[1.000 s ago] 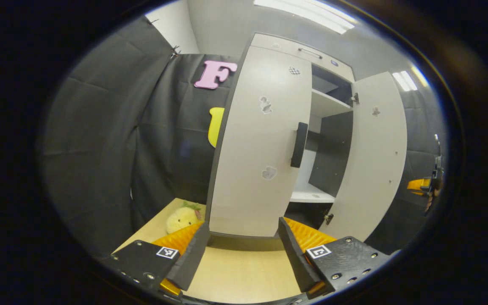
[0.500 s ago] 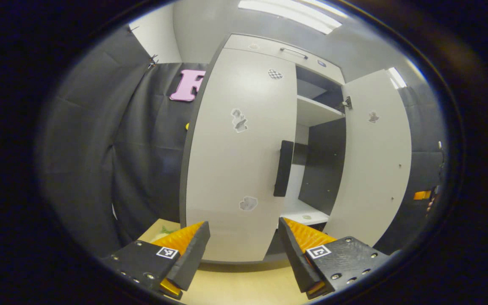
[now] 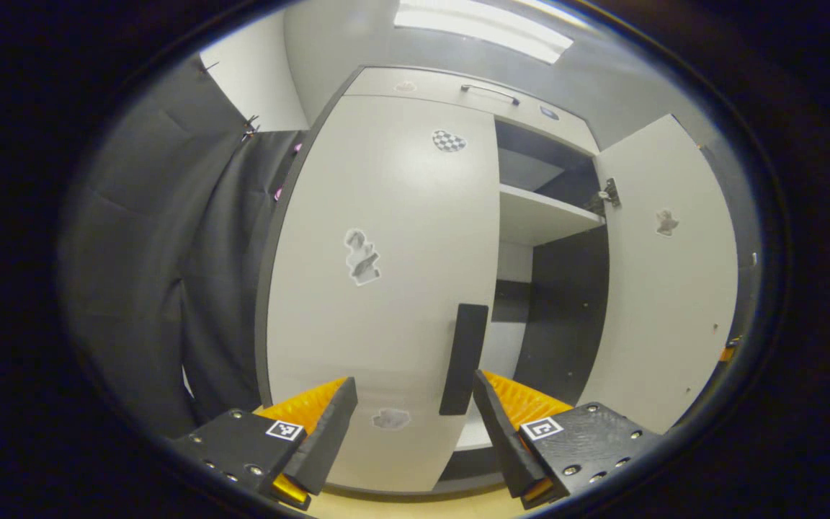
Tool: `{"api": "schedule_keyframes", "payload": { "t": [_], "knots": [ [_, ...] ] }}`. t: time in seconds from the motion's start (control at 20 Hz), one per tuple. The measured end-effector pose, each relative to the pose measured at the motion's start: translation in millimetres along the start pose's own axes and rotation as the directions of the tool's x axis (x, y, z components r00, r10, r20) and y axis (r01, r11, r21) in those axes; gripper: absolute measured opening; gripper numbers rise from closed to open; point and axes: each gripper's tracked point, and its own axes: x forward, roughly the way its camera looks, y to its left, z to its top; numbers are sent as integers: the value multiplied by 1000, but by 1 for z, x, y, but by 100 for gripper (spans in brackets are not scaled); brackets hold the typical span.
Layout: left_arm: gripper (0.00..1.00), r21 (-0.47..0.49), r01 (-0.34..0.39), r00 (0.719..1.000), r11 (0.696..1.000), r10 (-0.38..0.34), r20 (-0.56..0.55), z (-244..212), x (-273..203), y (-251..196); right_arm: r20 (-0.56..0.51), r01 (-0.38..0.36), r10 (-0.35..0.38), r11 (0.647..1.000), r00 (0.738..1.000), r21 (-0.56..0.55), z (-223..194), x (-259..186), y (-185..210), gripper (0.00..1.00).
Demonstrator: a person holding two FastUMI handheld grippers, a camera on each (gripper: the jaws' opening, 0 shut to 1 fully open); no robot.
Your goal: Open the right door of the double-door shoe cabinet with the right hand, and open the left door with the left hand.
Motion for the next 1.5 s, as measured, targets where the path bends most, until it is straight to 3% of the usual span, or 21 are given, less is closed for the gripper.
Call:
{"api": "schedule_keyframes", "payload": {
  "t": [0.05, 0.15, 0.25, 0.3, 0.35, 0.4, 0.5, 0.55, 0.6, 0.7, 0.85, 0.9, 0.95, 1.1, 1.25, 1.45, 1.5],
  "knots": [
    [91, 2, -2, 1000, 1000, 2, 9, 4, 8, -6, 14, 26, -26, 1000, 1000, -9, 1, 8, -7, 98],
    [91, 13, -15, 1000, 1000, 15, 27, 11, 20, -16, 46, 49, -50, 999, 998, 22, 7, 23, -17, 98],
    [93, 28, -31, 999, 999, 30, 28, 10, 32, -26, 66, -1, -5, 997, 998, 82, 13, 39, -13, 98],
    [91, 38, -40, 999, 998, 39, 21, 7, 38, -31, 69, -21, 14, 995, 998, 94, 11, 48, -15, 92],
    [90, 47, -45, 999, 998, 45, 16, 6, 43, -36, 64, -24, 18, 996, 998, 91, 9, 58, -20, 98],
    [93, 58, -57, 998, 997, 56, 22, 6, 49, -39, 59, -25, 20, 996, 998, 82, 7, 67, -26, 98],
    [88, 71, -66, 998, 995, 64, 22, 5, 58, -49, 48, -33, 30, 997, 998, 63, 3, 82, -32, 98],
    [90, 75, -83, 997, 994, 82, 8, 0, 61, -51, 46, -42, 39, 998, 998, 56, 2, 91, -33, 92],
    [87, 82, -111, 994, 990, 111, 6, -3, 65, -49, 42, -53, 51, 997, 998, 50, 0, 99, -32, 98],
    [62, 83, -134, 991, 988, 135, -8, -7, 70, -49, 29, -85, 84, 996, 996, 39, -6, 115, -27, 98],
    [70, 75, -150, 988, 986, 152, -17, -7, 71, -51, 10, -140, 140, 989, 990, 38, -12, 136, -16, 98],
    [54, 74, -138, 990, 988, 139, -17, -9, 77, -53, 11, -152, 151, 988, 988, 35, -14, 142, -15, 98],
    [54, 96, -154, 987, 983, 157, -19, -9, 79, -50, 16, -157, 157, 987, 988, 32, -11, 146, -15, 98],
    [27, 115, -191, 981, 975, 194, -17, -9, 76, -42, 16, -183, 182, 983, 983, 32, -11, 157, -10, 98],
    [27, 121, -193, 981, 974, 194, 1, -7, 74, -42, 7, -199, 199, 979, 980, 44, -9, 164, -8, 98],
    [14, 123, -185, 982, 975, 187, -7, -12, 75, -41, 17, -225, 225, 973, 974, 52, -2, 166, 3, 98],
    [4, 144, -176, 984, 974, 180, -13, -13, 75, -40, 17, -229, 228, 972, 973, 49, -2, 164, 5, 98]
  ]
}}
